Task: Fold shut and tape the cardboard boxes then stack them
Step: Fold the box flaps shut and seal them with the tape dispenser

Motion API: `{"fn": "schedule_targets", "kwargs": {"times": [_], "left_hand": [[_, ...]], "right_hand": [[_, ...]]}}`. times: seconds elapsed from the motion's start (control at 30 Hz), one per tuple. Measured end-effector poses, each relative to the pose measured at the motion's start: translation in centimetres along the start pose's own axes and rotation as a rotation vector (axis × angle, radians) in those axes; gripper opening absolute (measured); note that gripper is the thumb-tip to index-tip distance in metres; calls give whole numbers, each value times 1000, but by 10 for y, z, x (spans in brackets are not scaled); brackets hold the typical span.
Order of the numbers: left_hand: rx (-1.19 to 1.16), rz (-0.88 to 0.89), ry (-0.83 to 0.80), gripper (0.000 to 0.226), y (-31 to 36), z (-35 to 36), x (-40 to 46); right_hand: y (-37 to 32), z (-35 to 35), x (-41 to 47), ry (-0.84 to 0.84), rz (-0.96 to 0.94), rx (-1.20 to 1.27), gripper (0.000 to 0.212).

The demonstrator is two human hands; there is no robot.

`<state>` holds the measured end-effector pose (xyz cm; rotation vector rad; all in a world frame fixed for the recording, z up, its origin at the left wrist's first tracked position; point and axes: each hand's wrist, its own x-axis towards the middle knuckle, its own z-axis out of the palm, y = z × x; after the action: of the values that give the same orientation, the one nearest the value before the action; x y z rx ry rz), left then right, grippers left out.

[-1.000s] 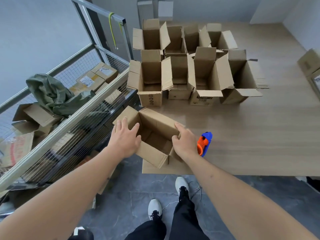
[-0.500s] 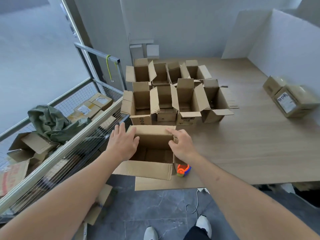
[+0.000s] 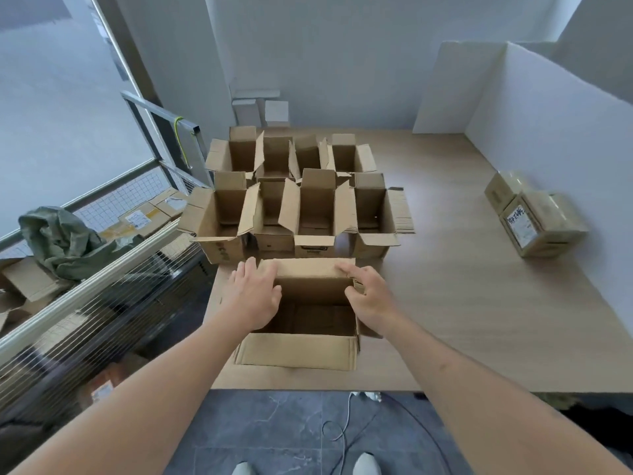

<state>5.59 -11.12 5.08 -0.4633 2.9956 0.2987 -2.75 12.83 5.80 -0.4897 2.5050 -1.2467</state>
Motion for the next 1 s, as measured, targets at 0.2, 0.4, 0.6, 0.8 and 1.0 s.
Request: {"fn": "schedule_targets", "kwargs": {"times": [0.2,0.4,0.6,0.8,1.0], "left_hand": [[21,-124,-85,75,57,39,4],[26,-198,-189,80,84,61,7],[-92,-97,-319,82,96,75,29],[-286,-142,-142,94,98,84,37],[-367,-88,-62,70,108,77,51]], "right_hand": [[57,-56,-8,-32,30,40,53],[101,-80,-9,-61,94,42,57],[135,-87,6,-9,133,-70,60],[153,-93,16,27,62,-296,49],[134,-87,29,93,63,-412,60]]}}
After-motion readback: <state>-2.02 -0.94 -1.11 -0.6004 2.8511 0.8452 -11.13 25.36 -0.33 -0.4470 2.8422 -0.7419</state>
